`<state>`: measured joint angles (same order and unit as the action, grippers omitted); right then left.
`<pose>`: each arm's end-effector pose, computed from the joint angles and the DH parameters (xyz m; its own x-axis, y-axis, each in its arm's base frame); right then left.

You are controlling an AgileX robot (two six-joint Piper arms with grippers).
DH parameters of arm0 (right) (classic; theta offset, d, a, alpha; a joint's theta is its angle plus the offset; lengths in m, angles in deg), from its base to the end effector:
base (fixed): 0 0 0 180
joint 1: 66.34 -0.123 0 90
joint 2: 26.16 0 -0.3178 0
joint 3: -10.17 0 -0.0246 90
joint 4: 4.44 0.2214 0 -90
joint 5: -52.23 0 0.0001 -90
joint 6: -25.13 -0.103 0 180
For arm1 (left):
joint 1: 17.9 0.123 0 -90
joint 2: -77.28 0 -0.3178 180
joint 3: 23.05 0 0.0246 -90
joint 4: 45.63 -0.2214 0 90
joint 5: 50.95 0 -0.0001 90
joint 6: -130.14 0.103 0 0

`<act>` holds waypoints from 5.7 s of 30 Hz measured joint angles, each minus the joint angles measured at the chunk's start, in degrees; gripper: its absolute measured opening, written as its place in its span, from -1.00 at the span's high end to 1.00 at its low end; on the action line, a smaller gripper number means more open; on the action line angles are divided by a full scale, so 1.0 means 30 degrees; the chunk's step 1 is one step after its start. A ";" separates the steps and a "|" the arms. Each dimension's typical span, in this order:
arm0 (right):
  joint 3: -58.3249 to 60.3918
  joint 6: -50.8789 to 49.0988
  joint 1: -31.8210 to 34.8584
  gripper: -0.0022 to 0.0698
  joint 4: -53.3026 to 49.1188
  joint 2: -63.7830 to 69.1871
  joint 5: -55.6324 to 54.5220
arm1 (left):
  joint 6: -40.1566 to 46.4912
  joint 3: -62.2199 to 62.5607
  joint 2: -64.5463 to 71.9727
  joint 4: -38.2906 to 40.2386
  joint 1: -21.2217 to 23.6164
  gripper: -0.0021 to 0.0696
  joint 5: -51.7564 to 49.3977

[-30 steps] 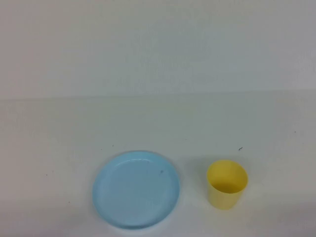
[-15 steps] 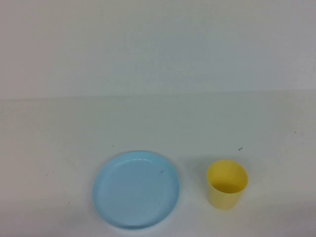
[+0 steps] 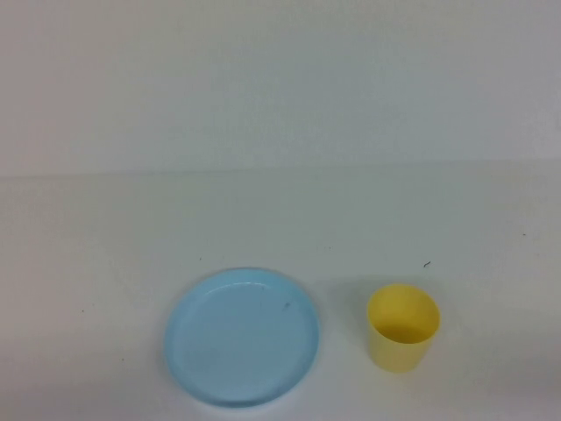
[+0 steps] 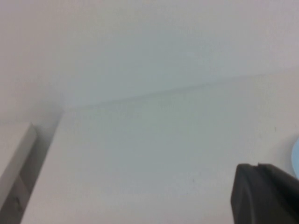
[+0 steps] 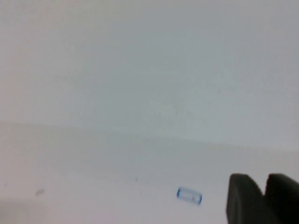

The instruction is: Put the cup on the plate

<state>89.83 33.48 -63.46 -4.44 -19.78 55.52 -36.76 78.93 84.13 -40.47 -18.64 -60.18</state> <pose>0.0063 -0.0003 0.1993 0.0043 -0.1456 -0.9893 0.0514 0.9881 -0.1452 0.0055 -0.0016 0.1978 -0.0664 0.1401 -0.9879 0.0369 0.9898 0.1379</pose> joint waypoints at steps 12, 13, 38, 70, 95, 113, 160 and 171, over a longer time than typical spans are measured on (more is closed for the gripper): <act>0.0000 0.0000 0.0000 0.61 0.0000 0.0000 -0.2794 | 0.0039 0.0000 0.0000 -0.0291 0.0000 0.94 0.1791; 0.0000 0.0000 0.0000 0.61 0.0000 0.0000 -0.2794 | 0.0039 0.0000 0.0000 -0.0328 0.0000 0.94 0.1791; 0.0000 -0.2783 0.0000 0.88 0.0234 0.0000 -0.4925 | -0.4548 0.0037 0.0000 0.1930 0.0000 0.94 0.4229; -1.3904 0.9268 0.0000 0.94 1.1306 1.1536 1.3353 | 0.3179 1.2239 1.2474 0.6385 0.0000 0.82 -0.6637; -1.3904 0.9697 0.0000 0.94 1.1240 1.4832 1.8820 | -0.0665 1.9108 2.9582 0.1124 -0.5400 -0.29 -0.8936; -1.3550 0.9203 0.0000 0.94 1.1158 1.4832 1.9183 | -0.0324 1.9231 3.4679 0.0286 -0.5982 -0.26 -0.7805; -1.3746 0.9861 0.0000 0.94 0.9663 1.7119 1.8328 | 0.2095 2.7446 3.7049 0.1199 -0.7240 -0.10 -1.3920; -1.4568 1.1032 -0.3139 0.94 1.1458 1.9013 1.5179 | 0.1578 2.7696 2.8613 -0.1358 -0.7240 0.92 -1.2242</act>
<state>46.12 66.57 -72.87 29.94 37.26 101.06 -32.03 162.02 169.96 -44.55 -40.36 -96.91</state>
